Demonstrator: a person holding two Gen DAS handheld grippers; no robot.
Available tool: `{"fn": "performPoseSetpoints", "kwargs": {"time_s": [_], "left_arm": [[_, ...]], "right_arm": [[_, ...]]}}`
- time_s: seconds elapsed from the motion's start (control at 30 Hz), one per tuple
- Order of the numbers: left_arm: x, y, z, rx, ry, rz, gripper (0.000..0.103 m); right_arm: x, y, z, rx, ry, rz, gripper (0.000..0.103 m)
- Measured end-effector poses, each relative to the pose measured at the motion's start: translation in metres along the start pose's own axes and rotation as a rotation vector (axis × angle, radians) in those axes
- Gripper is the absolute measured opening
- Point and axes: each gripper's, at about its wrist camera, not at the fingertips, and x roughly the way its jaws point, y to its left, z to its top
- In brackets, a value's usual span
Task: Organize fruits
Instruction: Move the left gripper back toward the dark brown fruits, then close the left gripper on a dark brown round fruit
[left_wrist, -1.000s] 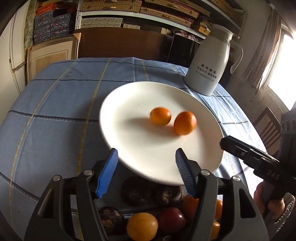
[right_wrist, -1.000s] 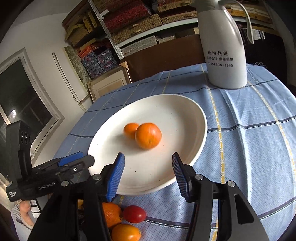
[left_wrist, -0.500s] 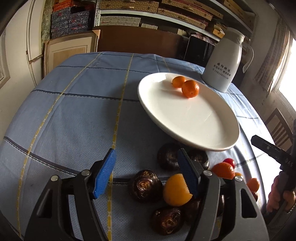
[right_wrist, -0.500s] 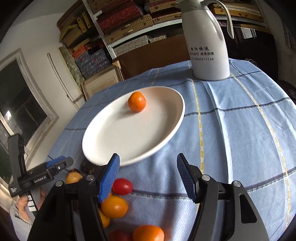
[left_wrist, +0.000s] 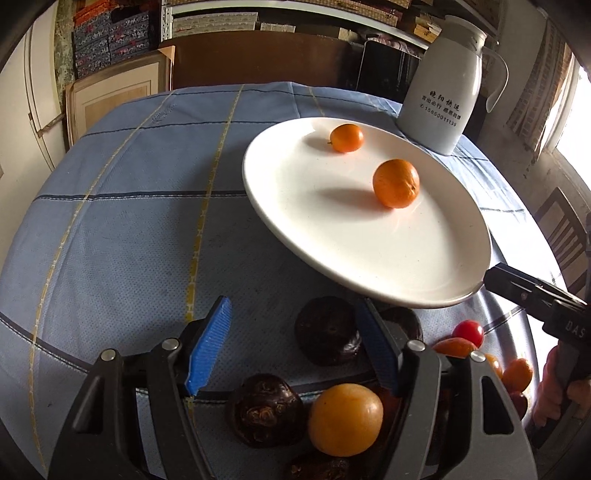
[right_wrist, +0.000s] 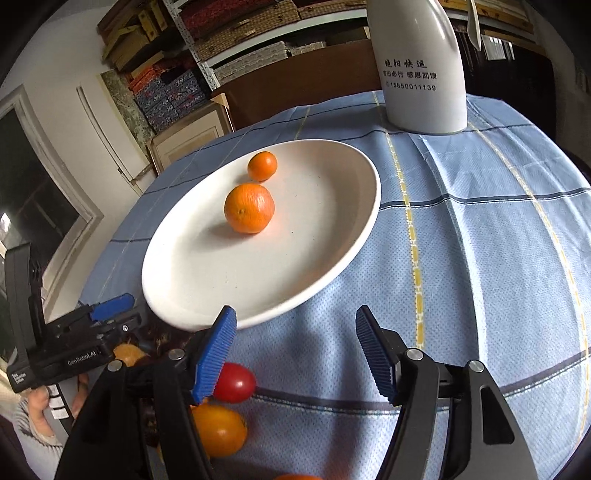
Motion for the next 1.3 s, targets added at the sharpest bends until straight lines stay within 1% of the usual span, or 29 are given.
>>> {"fn": "performPoseSetpoints", "kwargs": {"time_s": [0.1, 0.2, 0.27, 0.33, 0.47, 0.6, 0.67, 0.73, 0.9, 0.97, 1.0, 1.03, 1.1, 1.13, 1.23, 1.3], "left_arm": [[0.006, 0.0, 0.006, -0.01, 0.005, -0.002, 0.069], [0.012, -0.003, 0.011, 0.003, 0.007, 0.018, 0.067], [0.016, -0.004, 0.012, 0.01, 0.016, -0.005, 0.068], [0.015, -0.006, 0.009, 0.027, 0.031, -0.014, 0.068], [0.003, -0.014, -0.005, 0.094, 0.018, 0.018, 0.068], [0.0, -0.017, -0.018, 0.125, 0.024, 0.031, 0.069], [0.001, -0.017, -0.017, 0.126, 0.021, 0.032, 0.071], [0.004, -0.015, -0.017, 0.118, 0.02, 0.032, 0.077], [0.011, -0.01, -0.014, 0.108, 0.02, -0.007, 0.077], [0.012, -0.011, -0.013, 0.118, 0.02, -0.041, 0.066], [0.01, -0.014, -0.014, 0.131, 0.02, -0.074, 0.053], [0.008, -0.017, -0.015, 0.143, 0.016, -0.088, 0.044], [0.005, -0.024, -0.019, 0.185, -0.001, -0.076, 0.041], [0.004, -0.025, -0.02, 0.191, -0.004, -0.077, 0.041], [0.002, -0.016, -0.019, 0.156, -0.007, -0.087, 0.041], [-0.001, -0.007, -0.017, 0.124, -0.022, -0.05, 0.041]], "right_arm": [[0.004, -0.002, 0.007, 0.012, -0.002, -0.001, 0.068], [0.0, -0.004, 0.01, 0.018, -0.025, 0.008, 0.068], [-0.005, -0.003, 0.01, 0.005, -0.039, 0.003, 0.068], [-0.009, -0.001, 0.005, -0.015, -0.044, -0.003, 0.068], [-0.024, 0.004, -0.007, -0.047, -0.064, 0.009, 0.068], [-0.038, 0.001, -0.018, -0.03, -0.087, 0.03, 0.068], [-0.04, -0.003, -0.023, -0.011, -0.083, 0.038, 0.07], [-0.04, -0.005, -0.028, -0.006, -0.077, 0.035, 0.07], [-0.041, -0.003, -0.029, -0.01, -0.081, 0.035, 0.07], [-0.042, -0.004, -0.028, -0.006, -0.085, 0.038, 0.07], [-0.043, -0.004, -0.028, -0.004, -0.089, 0.038, 0.07], [-0.044, -0.005, -0.028, 0.001, -0.093, 0.038, 0.07], [-0.046, -0.008, -0.028, 0.01, -0.098, 0.042, 0.07], [-0.047, -0.009, -0.029, 0.015, -0.1, 0.044, 0.07], [-0.052, -0.012, -0.034, 0.024, -0.108, 0.052, 0.07], [-0.056, -0.015, -0.041, 0.025, -0.107, 0.057, 0.07]]}}
